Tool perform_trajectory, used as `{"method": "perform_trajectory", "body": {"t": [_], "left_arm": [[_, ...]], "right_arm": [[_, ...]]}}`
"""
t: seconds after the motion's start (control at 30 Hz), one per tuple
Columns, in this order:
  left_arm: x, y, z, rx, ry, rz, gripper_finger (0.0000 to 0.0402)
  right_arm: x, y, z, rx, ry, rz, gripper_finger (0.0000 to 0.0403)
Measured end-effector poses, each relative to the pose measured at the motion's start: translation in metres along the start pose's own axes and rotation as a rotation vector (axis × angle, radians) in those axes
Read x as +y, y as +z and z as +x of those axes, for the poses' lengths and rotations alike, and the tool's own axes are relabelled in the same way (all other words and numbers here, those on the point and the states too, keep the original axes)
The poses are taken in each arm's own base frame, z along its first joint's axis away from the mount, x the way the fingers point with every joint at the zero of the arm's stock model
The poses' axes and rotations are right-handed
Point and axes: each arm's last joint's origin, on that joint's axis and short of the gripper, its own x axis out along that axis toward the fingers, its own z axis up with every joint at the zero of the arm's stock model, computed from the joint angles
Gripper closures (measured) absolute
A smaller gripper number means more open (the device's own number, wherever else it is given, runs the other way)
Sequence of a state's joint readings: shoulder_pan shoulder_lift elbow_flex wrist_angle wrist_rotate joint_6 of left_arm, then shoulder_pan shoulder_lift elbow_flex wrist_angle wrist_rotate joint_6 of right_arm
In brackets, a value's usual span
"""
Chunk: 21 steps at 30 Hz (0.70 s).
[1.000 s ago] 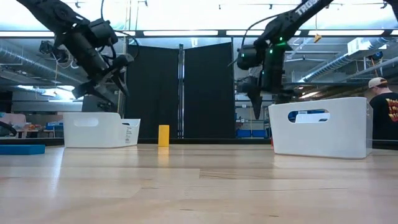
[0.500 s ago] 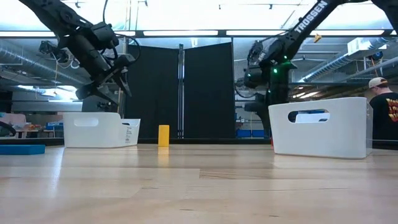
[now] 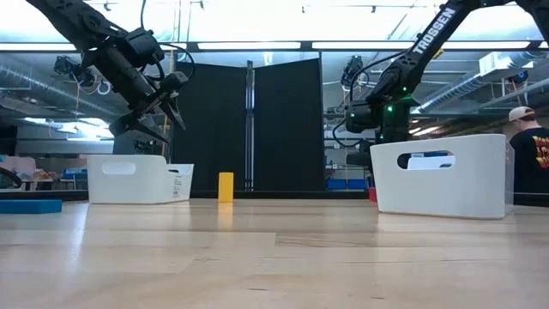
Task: Sort blocks by size
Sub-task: Put the red rectangle block into the right white bin
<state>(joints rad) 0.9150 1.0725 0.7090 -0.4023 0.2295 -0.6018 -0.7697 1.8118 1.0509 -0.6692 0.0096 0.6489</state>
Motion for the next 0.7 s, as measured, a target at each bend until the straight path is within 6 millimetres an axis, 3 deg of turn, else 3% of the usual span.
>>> {"method": "perform_trajectory", "body": {"t": [0.17,0.33,0.5,0.7], "left_arm": [[-0.001,-0.001,0.000,0.025,-0.033,0.030,0.0184],[0.000,-0.003,0.000,0.053,-0.039,0.045,0.0184],[0.000,-0.005,0.000,0.092,-0.069,0.071,0.0184],[-0.009,0.002,-0.013,0.127,-0.050,0.180,0.0184]], "right_arm": [[-0.001,-0.002,-0.003,0.000,-0.002,-0.091,0.0335],[-0.001,-0.003,-0.019,-0.039,0.035,-0.168,0.0333],[0.001,-0.019,-0.060,-0.080,0.102,-0.295,0.0333],[0.009,-0.077,-0.125,-0.084,0.284,-0.590,0.0333]]}}
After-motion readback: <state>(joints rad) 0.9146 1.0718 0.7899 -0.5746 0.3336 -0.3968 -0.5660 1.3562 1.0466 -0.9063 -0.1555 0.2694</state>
